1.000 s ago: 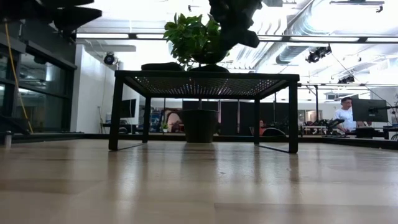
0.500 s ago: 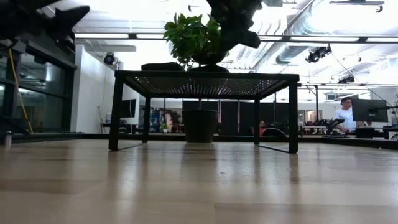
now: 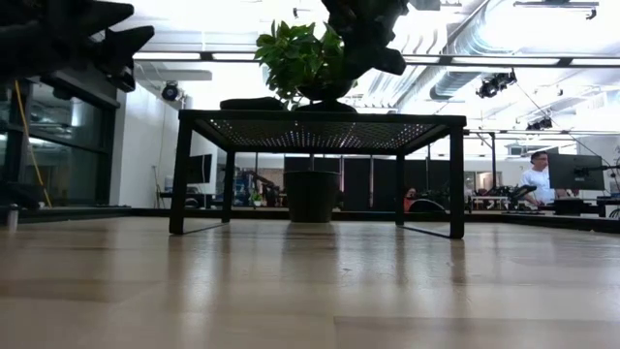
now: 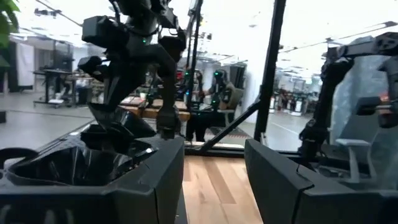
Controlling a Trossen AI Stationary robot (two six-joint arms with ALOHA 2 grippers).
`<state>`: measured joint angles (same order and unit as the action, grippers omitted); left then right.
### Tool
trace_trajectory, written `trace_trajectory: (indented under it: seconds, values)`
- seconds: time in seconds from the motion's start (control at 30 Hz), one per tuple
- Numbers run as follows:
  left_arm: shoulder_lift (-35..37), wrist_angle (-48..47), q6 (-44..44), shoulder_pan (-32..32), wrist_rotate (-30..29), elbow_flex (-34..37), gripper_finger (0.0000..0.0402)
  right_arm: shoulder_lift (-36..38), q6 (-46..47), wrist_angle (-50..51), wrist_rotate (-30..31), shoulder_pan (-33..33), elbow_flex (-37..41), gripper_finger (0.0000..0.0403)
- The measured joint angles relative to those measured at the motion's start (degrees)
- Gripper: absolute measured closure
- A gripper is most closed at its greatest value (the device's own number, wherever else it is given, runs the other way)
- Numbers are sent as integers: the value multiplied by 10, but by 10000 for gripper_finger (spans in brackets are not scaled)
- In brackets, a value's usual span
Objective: Pick & Place Mini shaped plates
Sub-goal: Stack the black leaf-shaped plate on top of the other black leaf-shaped plates on the shelf
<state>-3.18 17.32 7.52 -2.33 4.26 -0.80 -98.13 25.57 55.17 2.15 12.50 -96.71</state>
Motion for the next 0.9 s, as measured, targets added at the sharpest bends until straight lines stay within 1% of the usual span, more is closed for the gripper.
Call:
trace_trajectory:
  seconds: [0.07, 0.13, 0.23, 0.37, 0.53, 0.73, 0.9]
  values:
    - [0, -1, 0, 35, 44, 0, 235, 0, 1, 4, -16, 2, 0, 403]
    - [0, -8, -9, 61, 73, 0, 235, -3, -3, 5, -21, 3, 0, 403]
    - [0, -21, -15, 87, 69, 1, 235, -5, 2, 12, -19, 4, 0, 403]
    - [0, -37, -31, 105, 67, 1, 235, -6, 3, 19, -19, 7, 0, 403]
    - [0, -44, -32, 106, 69, 1, 235, -6, 39, 31, -37, 10, 0, 403]
    - [0, -51, -32, 106, 67, 1, 234, -13, 42, 23, -42, 10, 0, 403]
    - [0, -60, -32, 106, 67, 1, 234, -38, 40, 23, -47, 11, 0, 403]
